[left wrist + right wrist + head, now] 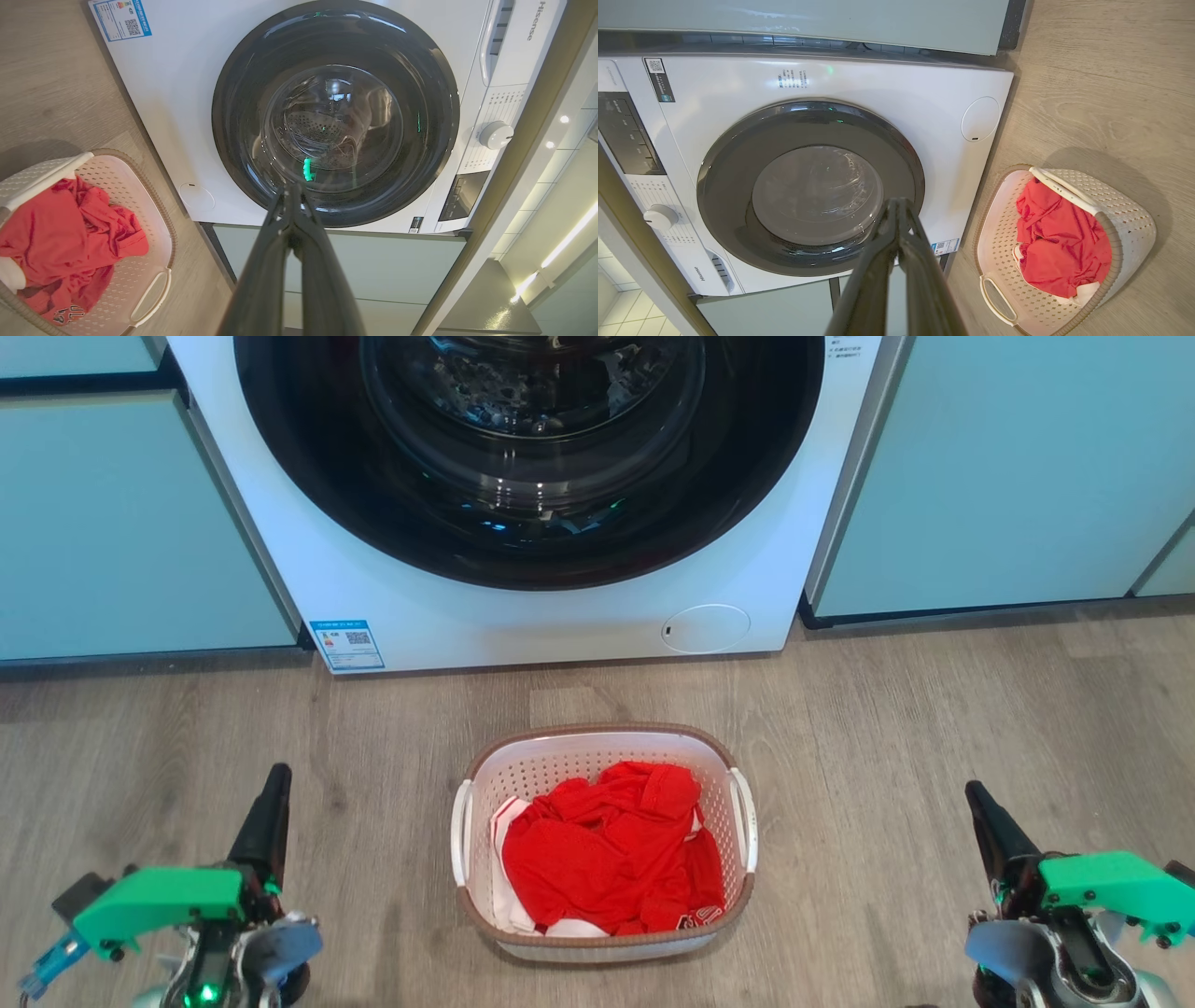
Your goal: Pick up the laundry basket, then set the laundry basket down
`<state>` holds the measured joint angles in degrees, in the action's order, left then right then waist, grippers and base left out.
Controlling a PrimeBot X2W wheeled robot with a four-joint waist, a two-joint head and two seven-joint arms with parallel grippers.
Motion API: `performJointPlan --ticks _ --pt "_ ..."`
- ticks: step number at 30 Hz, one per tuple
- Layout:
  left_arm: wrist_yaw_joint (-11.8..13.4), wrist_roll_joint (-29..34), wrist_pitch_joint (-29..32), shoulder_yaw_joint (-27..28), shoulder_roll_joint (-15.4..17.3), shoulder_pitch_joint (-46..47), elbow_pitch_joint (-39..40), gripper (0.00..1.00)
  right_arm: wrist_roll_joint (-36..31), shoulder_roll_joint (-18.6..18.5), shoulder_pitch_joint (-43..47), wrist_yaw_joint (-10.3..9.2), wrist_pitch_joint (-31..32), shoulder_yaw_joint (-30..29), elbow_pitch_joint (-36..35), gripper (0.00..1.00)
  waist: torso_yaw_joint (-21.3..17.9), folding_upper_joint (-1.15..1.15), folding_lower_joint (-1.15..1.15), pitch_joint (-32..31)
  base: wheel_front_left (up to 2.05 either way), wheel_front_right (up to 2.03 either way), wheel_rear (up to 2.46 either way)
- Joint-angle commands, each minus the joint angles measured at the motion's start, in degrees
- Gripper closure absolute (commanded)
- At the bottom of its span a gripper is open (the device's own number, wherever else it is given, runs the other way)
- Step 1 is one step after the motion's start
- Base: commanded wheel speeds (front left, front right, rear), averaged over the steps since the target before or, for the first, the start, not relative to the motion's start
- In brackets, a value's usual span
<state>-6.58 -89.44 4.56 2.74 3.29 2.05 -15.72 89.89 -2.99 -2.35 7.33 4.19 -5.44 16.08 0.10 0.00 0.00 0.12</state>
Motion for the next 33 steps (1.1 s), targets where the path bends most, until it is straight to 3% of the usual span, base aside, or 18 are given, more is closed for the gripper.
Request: performJointPlan --ticks 1,33 --pt "-0.7 -2.0 0.8 2.5 0.3 3.8 1.7 1.00 2.2 -1.1 -3.5 0.15 0.6 0.7 -2.1 1.00 0.0 0.00 0.00 0.0 0.00 0.00 0.00" --pt "-0.9 -3.2 1.4 3.2 0.0 4.1 1.7 1.00 3.2 -0.7 -3.7 0.16 1.4 0.0 -2.1 1.00 -0.1 0.00 0.00 0.1 0.00 0.00 0.00"
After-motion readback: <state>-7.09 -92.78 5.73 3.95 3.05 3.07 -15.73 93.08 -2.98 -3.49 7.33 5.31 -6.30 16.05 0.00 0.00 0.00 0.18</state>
